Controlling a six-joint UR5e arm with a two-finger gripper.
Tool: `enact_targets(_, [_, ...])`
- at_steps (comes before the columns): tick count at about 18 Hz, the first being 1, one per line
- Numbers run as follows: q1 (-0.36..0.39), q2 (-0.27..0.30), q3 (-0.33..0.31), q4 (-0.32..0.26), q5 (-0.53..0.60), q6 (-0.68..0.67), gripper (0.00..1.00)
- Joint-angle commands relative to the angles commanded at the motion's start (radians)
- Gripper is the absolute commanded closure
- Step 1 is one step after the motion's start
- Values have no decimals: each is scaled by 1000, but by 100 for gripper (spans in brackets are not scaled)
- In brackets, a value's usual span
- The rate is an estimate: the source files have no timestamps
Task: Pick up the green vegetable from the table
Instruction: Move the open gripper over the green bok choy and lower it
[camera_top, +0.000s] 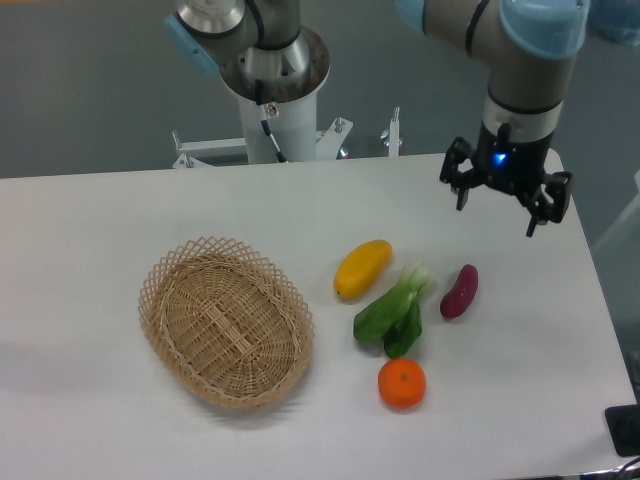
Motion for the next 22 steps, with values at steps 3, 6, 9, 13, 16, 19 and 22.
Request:
enact_targets(3, [-25,-5,-58,18,2,-23,0])
enact_targets(6, [-37,-31,-65,32,-3,-20,0])
enact_targets(9, [-51,-93,-66,32,0,-20,0])
enact_targets(13, [-75,-152,-87,48,2,0,0])
enact_targets(16, [-84,-173,-118,90,8,24,0])
enact_targets(19, [-91,-186,-147,139,8,23,0])
enact_targets(22, [-106,-205,-184,247,8,14,0])
